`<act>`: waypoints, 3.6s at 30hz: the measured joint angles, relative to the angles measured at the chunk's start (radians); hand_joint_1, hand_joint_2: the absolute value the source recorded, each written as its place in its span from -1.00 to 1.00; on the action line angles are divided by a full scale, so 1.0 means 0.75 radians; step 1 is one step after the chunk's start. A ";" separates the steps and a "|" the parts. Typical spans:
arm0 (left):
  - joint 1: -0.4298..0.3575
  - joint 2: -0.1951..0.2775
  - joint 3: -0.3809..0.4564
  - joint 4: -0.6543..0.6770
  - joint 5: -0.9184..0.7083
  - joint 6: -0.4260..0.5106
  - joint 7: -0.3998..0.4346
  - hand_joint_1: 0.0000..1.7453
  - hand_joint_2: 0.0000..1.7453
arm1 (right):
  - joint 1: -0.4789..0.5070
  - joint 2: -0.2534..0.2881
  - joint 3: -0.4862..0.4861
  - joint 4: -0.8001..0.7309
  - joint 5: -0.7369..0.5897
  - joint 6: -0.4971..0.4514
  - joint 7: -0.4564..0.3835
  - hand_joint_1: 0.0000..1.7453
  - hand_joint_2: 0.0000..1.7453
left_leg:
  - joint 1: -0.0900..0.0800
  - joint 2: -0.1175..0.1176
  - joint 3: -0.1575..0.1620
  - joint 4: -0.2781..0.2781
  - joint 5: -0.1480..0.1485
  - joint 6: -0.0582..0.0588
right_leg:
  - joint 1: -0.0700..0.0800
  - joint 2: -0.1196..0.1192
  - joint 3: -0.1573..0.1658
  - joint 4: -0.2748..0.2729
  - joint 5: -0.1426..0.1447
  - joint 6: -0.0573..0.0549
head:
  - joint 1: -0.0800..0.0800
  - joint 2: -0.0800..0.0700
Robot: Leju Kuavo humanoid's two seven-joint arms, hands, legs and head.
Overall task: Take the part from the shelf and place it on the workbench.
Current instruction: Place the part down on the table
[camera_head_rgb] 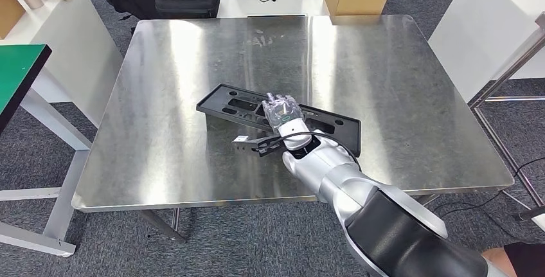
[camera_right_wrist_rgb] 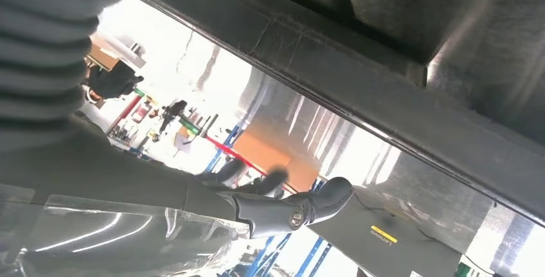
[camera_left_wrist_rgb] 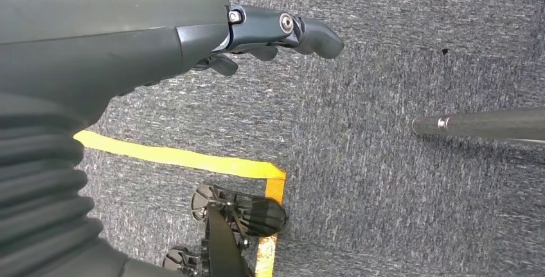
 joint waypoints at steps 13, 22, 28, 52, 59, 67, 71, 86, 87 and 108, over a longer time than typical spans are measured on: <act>0.000 0.000 0.001 0.000 0.000 0.000 0.000 -1.00 -1.00 | 0.000 0.000 -0.014 0.001 0.000 0.000 0.000 -1.00 -1.00 | 0.000 0.000 0.000 0.000 0.000 0.000 | 0.000 0.000 0.000 0.000 0.000 0.000 | 0.000 0.000; 0.000 0.000 0.004 0.000 -0.001 0.000 0.000 -1.00 -1.00 | -0.003 0.000 -0.021 0.005 0.000 -0.004 -0.004 -1.00 -1.00 | 0.000 0.000 0.000 0.000 0.000 0.000 | 0.000 0.000 0.000 0.000 0.000 0.000 | 0.000 0.000; 0.000 0.002 0.010 0.000 -0.015 0.002 0.006 -1.00 -1.00 | 0.003 0.017 -0.083 -0.020 -0.096 -0.266 -0.221 -1.00 -1.00 | 0.000 0.000 0.000 0.000 0.000 0.000 | 0.001 0.001 0.000 0.000 0.000 0.000 | 0.000 0.000; 0.037 0.012 0.061 0.001 -0.045 0.093 -0.072 -1.00 -1.00 | 1.144 -0.125 -0.640 -1.884 -2.116 0.435 -1.314 -1.00 -1.00 | 0.003 -0.011 0.012 -0.002 -0.018 -0.007 | 0.002 -0.009 0.017 -0.006 -0.018 -0.007 | 0.000 0.000; 0.031 0.013 0.067 0.001 -0.045 0.088 -0.072 -1.00 -1.00 | 1.224 -0.146 -0.689 -1.960 -2.150 0.477 -1.314 -1.00 -1.00 | 0.003 -0.010 0.013 -0.002 -0.018 -0.007 | 0.002 -0.009 0.017 -0.006 -0.018 -0.007 | 0.000 0.000; 0.029 0.014 0.068 0.001 -0.045 0.088 -0.072 -1.00 -1.00 | 1.238 -0.153 -0.696 -1.980 -2.152 0.478 -1.314 -1.00 -1.00 | 0.003 -0.010 0.015 -0.002 -0.018 -0.007 | 0.002 -0.009 0.017 -0.006 -0.018 -0.007 | 0.000 0.000; 0.029 0.014 0.068 0.001 -0.045 0.088 -0.072 -1.00 -1.00 | 1.238 -0.154 -0.696 -1.985 -2.152 0.478 -1.314 -1.00 -1.00 | 0.003 -0.010 0.016 -0.002 -0.018 -0.007 | 0.002 -0.009 0.017 -0.006 -0.018 -0.007 | 0.000 0.000; 0.028 0.014 0.068 0.001 -0.045 0.088 -0.073 -1.00 -1.00 | 1.243 -0.155 -0.697 -1.989 -2.151 0.478 -1.314 -1.00 -1.00 | 0.003 -0.010 0.020 -0.002 -0.019 -0.007 | 0.002 -0.009 0.013 -0.006 -0.020 -0.004 | 0.000 0.000; 0.028 0.014 0.068 0.001 -0.045 0.088 -0.073 -1.00 -1.00 | 1.243 -0.155 -0.697 -1.989 -2.151 0.478 -1.314 -1.00 -1.00 | 0.003 -0.010 0.021 -0.002 -0.019 -0.007 | 0.002 -0.009 0.013 -0.006 -0.020 -0.004 | 0.000 0.000; -0.008 0.012 0.067 0.000 -0.072 0.021 -0.067 -1.00 -1.00 | 1.328 -0.156 -0.865 -2.009 -2.080 0.422 -1.268 -1.00 -1.00 | -0.010 -0.001 0.040 -0.017 -0.018 0.048 | -0.019 -0.006 0.014 0.045 -0.060 0.024 | 0.001 0.000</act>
